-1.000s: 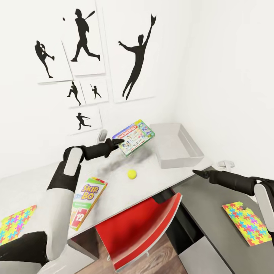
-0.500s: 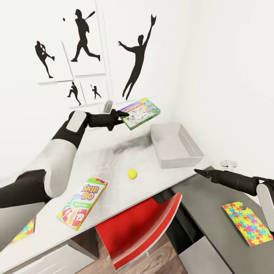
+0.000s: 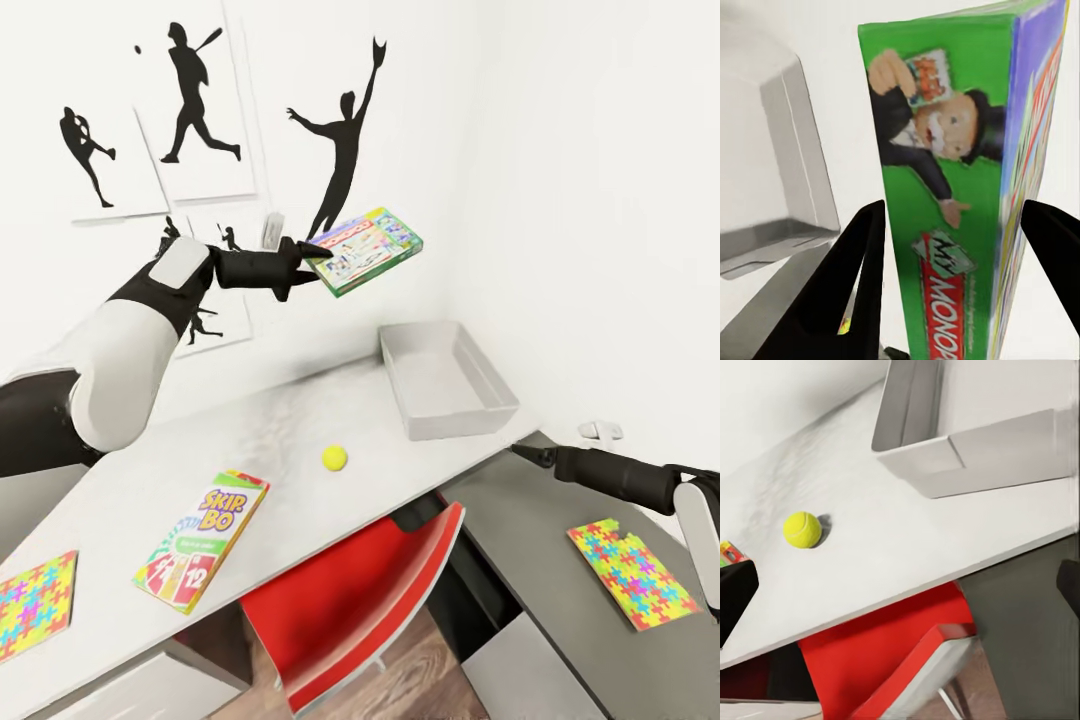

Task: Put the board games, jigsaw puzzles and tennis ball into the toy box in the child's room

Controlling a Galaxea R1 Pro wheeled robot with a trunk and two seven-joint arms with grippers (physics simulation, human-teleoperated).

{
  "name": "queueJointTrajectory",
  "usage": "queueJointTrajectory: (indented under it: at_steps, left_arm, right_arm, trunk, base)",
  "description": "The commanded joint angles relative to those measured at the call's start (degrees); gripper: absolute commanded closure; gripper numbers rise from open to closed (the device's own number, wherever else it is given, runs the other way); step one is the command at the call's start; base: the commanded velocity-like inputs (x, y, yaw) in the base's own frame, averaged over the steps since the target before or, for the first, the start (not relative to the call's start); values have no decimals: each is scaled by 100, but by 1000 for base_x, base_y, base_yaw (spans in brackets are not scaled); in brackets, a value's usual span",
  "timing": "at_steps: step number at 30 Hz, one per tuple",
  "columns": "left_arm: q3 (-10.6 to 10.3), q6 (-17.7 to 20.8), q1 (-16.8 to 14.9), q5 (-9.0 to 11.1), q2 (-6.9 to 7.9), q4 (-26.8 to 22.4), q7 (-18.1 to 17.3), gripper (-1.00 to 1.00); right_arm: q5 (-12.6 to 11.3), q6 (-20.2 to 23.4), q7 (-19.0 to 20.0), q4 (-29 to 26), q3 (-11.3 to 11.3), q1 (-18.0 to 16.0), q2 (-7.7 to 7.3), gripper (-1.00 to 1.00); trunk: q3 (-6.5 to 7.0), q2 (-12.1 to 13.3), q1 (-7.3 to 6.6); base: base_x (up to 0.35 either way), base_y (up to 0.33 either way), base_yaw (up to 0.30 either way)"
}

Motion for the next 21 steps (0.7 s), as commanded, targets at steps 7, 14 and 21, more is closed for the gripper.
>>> queueJointTrajectory:
  at_steps: [7,14,21]
  left_arm:
    - [-457,73,234,-22,107,43,-267,100]
    - [-761,73,507,-27,305,28,-451,100]
    - [-957,73,592,-29,508,21,-530,100]
  right_arm:
    - [27,28,49,-1,-9,-1,-2,-100]
    - [38,28,51,-1,-12,-6,-8,-100]
    - [52,28,52,-1,26,-1,-9,-100]
  trunk:
    - [-11,-11,3]
    - [-11,-11,3]
    - [-11,-11,3]
  base:
    - [0,0,-246]
    - [0,0,-262]
    - [0,0,-274]
